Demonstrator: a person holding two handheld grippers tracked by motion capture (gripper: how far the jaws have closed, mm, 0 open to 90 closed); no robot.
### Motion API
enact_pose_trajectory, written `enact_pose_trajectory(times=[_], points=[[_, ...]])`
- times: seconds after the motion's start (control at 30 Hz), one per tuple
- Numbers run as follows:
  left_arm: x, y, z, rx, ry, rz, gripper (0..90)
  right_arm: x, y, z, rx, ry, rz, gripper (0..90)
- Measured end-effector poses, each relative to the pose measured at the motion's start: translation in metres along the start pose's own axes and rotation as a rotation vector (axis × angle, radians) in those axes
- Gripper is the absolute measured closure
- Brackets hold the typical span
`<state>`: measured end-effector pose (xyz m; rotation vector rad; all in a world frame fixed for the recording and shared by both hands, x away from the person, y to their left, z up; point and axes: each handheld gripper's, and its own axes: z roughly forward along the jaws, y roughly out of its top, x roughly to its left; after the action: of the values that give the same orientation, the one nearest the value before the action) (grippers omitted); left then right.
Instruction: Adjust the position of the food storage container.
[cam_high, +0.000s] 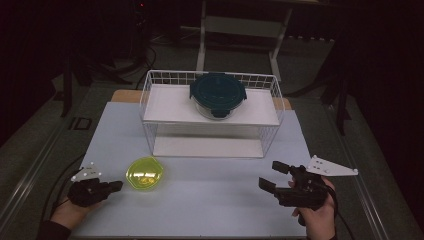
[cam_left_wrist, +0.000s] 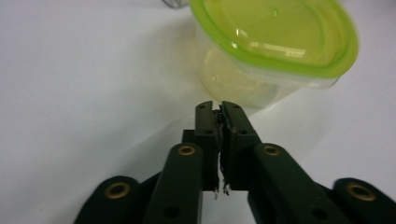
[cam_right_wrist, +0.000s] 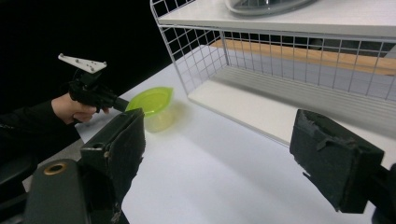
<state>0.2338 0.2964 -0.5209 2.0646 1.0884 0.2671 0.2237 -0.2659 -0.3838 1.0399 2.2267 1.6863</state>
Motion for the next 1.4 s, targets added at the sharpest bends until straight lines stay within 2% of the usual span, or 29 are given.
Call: enact_pose_trajectory(times=[0.13, 0.33, 0.37, 0.5, 0.6, 0.73, 0.8, 0.83, 0.93, 1.4], points=[[-0.004, 0.003, 0.008, 0.019, -0.006, 0.019, 87.5, -0.001, -0.001, 0.000, 0.003, 0.003, 0.003, 17.8], [-0.003, 0.007, 0.018, 0.037, -0.027, 0.019, 87.9, -0.003, -0.003, 0.000, 0.002, 0.005, 0.016, 17.9], [-0.003, 0.008, 0.020, 0.039, -0.039, 0.009, 87.9, -0.003, -0.003, 0.000, 0.003, 0.005, 0.016, 17.9], [-0.004, 0.011, 0.025, 0.033, -0.037, 0.019, 87.9, -0.003, -0.004, 0.000, 0.002, 0.007, 0.020, 17.9], [-0.006, 0.015, 0.028, 0.036, -0.056, 0.034, 87.9, -0.004, -0.005, 0.000, 0.003, 0.007, 0.022, 17.9], [-0.007, 0.018, 0.031, 0.045, -0.046, 0.048, 87.9, -0.005, -0.006, 0.001, 0.005, 0.010, 0.027, 17.9], [-0.005, 0.019, 0.031, 0.045, -0.037, 0.046, 87.9, -0.005, -0.006, 0.000, 0.007, 0.009, 0.026, 17.9], [-0.001, 0.019, 0.030, 0.044, -0.015, 0.028, 87.9, -0.005, -0.007, 0.000, 0.006, 0.009, 0.028, 17.9], [0.004, 0.020, 0.032, 0.033, -0.019, -0.002, 88.0, -0.006, -0.007, 0.000, 0.005, 0.011, 0.030, 17.9], [0.001, 0.032, 0.046, 0.043, -0.035, -0.002, 88.0, -0.006, -0.009, 0.002, 0.013, 0.011, 0.028, 17.9]])
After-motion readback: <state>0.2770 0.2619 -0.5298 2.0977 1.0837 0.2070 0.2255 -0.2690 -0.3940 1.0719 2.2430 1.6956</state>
